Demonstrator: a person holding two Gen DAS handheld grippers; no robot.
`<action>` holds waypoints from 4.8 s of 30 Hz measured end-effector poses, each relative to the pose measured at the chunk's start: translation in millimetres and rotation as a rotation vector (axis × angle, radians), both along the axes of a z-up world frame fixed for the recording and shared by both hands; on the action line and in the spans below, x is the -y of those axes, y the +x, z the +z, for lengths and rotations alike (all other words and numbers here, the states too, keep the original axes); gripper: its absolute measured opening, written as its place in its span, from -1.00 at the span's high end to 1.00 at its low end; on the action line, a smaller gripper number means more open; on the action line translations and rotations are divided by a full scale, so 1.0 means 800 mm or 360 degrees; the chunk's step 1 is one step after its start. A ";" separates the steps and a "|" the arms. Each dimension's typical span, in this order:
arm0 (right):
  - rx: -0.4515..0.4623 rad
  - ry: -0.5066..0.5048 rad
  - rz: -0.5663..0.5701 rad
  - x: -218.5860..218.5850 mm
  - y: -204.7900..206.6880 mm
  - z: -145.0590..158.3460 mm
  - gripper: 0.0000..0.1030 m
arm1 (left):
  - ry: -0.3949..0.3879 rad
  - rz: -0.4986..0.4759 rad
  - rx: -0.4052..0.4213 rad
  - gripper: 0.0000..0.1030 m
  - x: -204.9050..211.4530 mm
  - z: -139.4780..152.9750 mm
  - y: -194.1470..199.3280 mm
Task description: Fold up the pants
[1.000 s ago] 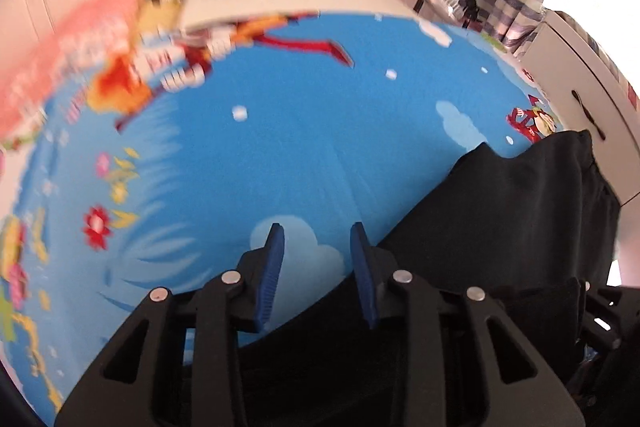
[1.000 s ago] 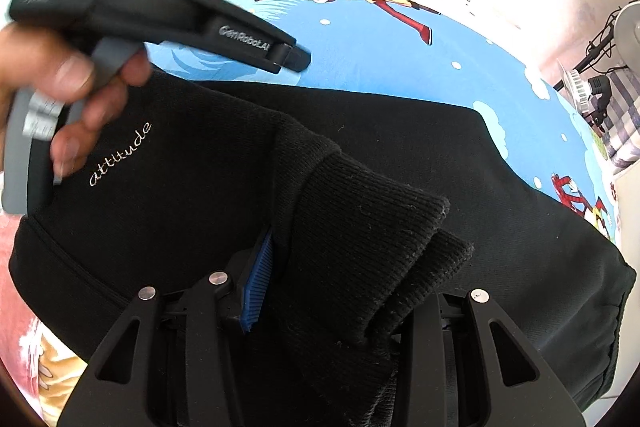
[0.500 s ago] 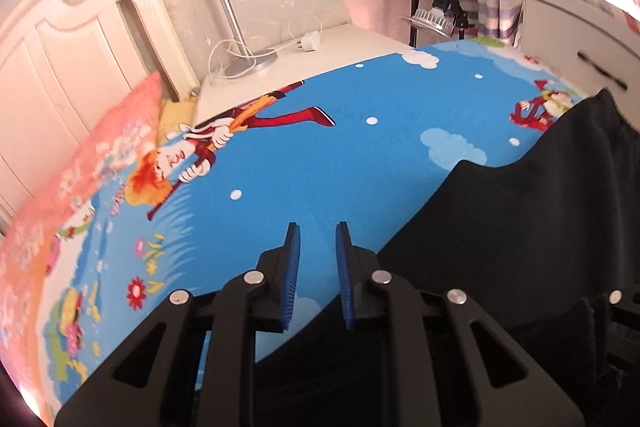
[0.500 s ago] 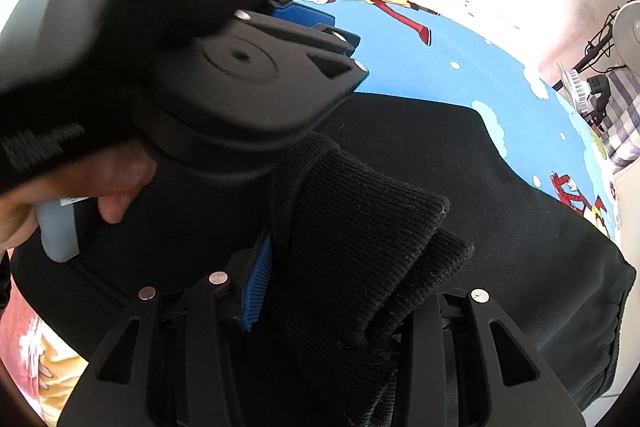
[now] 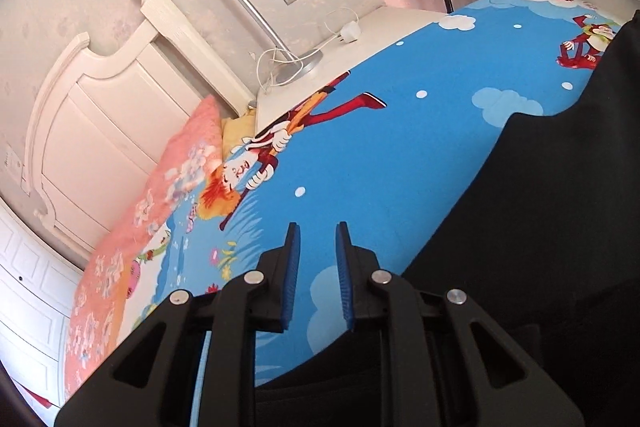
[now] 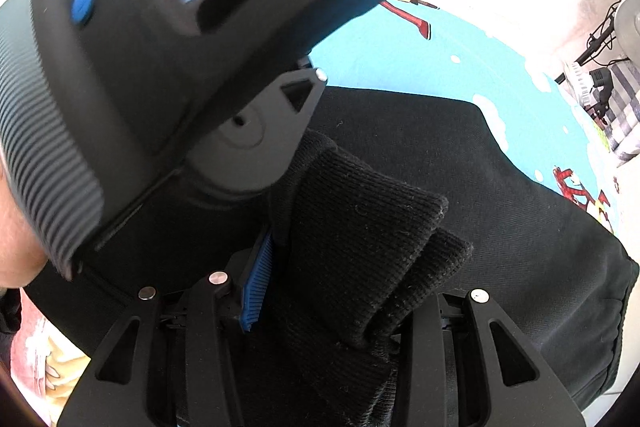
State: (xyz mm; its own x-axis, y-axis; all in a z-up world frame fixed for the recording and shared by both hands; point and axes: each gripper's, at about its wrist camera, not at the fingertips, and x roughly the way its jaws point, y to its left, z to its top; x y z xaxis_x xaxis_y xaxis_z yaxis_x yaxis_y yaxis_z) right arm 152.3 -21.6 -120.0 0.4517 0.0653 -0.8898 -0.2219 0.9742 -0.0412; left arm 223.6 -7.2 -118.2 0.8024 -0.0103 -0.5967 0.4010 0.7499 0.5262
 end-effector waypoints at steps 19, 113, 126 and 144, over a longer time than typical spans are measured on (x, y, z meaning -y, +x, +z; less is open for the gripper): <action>0.0014 -0.0062 -0.0010 -0.009 -0.001 0.001 0.35 | -0.0176 0.0060 -0.0116 0.64 -0.024 0.011 0.001; -0.0034 0.0029 0.0375 -0.137 0.085 -0.015 -0.36 | -0.1702 0.0760 -0.0860 0.10 -0.285 -0.036 -0.204; -0.0040 -0.0017 0.0371 -0.141 0.088 -0.015 -0.39 | -0.1289 0.0889 -0.0767 -0.08 -0.253 -0.016 -0.200; -0.0366 0.0047 0.0484 -0.189 0.090 0.027 -0.58 | -0.1372 0.0792 -0.0726 0.34 -0.244 0.013 -0.201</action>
State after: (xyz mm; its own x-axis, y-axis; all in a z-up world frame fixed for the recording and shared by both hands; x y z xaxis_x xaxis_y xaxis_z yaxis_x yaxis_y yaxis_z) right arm 224.4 129.3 -98.5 0.1962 0.1928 -0.9614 -0.5014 0.8623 0.0706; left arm 62.6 187.8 -108.1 0.5381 -0.3028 -0.7866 -0.0252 0.9270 -0.3741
